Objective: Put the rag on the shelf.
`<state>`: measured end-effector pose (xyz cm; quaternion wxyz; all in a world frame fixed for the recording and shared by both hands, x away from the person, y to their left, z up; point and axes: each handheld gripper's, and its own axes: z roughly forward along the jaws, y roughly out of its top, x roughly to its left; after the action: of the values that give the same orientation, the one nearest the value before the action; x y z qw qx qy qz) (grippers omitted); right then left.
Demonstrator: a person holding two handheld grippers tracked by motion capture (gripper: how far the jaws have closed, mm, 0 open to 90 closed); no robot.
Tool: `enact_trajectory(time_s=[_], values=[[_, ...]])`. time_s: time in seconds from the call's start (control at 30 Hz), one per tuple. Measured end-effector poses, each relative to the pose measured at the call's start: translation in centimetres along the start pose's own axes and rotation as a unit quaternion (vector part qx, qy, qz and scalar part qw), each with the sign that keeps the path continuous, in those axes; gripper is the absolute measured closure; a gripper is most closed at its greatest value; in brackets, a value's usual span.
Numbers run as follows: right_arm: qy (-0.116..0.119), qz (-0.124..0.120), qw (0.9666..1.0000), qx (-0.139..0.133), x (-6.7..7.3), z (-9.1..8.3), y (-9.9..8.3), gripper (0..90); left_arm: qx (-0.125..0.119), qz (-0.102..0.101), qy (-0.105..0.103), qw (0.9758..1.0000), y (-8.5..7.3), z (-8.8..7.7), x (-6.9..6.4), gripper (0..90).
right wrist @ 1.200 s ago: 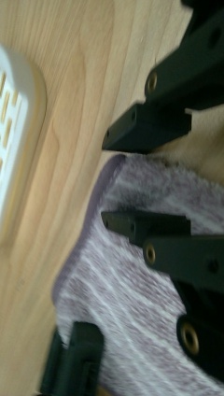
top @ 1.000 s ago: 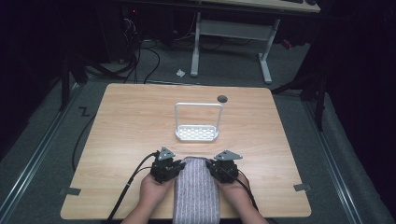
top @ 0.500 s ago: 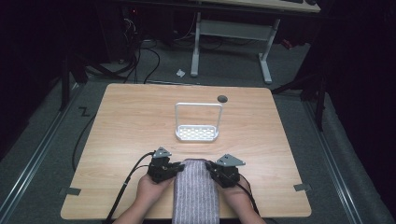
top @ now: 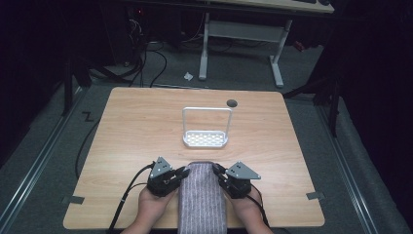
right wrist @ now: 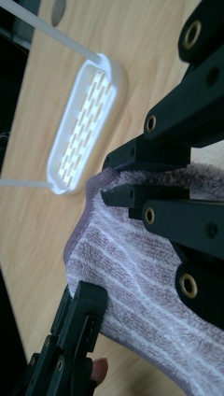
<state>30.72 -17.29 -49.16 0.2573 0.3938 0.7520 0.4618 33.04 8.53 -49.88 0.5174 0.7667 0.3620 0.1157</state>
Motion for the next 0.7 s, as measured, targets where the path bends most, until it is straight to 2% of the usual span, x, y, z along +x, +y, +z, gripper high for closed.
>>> enact_trajectory(time_s=[0.03, 0.07, 0.17, 0.33, 0.37, 0.53, 0.6, 0.7], values=[[-0.002, -0.005, 0.9999, -0.014, 0.1, -0.3, 0.5, 83.2, -0.005, 0.005, 0.003, 1.0, 0.3, -0.4, -0.1, 79.4], [-0.002, -0.005, 0.9999, -0.014, 0.1, -0.3, 0.5, 83.2, -0.013, 0.007, 0.007, 0.9999, 0.7, -0.7, -0.2, 79.4], [-0.005, -0.009, 0.9993, -0.037, 0.1, -0.8, 1.6, 83.2, -0.032, 0.009, 0.014, 0.9994, 1.7, -1.5, -0.4, 79.4], [-0.004, -0.004, 0.9982, -0.059, 0.0, -1.1, 2.6, 83.2, -0.053, 0.01, 0.02, 0.9984, 2.6, -1.8, -0.9, 79.4], [-0.007, -0.005, 0.9973, -0.073, 0.0, -1.3, 3.2, 83.2, -0.06, 0.009, 0.023, 0.9979, 3.0, -2.0, -1.0, 79.4], [-0.013, -0.012, 0.9954, -0.094, -0.1, -1.8, 4.2, 83.2, -0.078, 0.012, 0.027, 0.9965, 4.2, -2.4, -1.1, 79.4], [-0.015, -0.012, 0.9935, -0.112, -0.3, -2.2, 5.0, 83.1, -0.086, 0.018, 0.028, 0.9957, 4.9, -2.7, -1.3, 79.5], [-0.017, -0.014, 0.9923, -0.121, -0.4, -2.5, 5.5, 83.1, -0.095, 0.029, 0.027, 0.9946, 5.8, -3.0, -1.5, 79.5]])
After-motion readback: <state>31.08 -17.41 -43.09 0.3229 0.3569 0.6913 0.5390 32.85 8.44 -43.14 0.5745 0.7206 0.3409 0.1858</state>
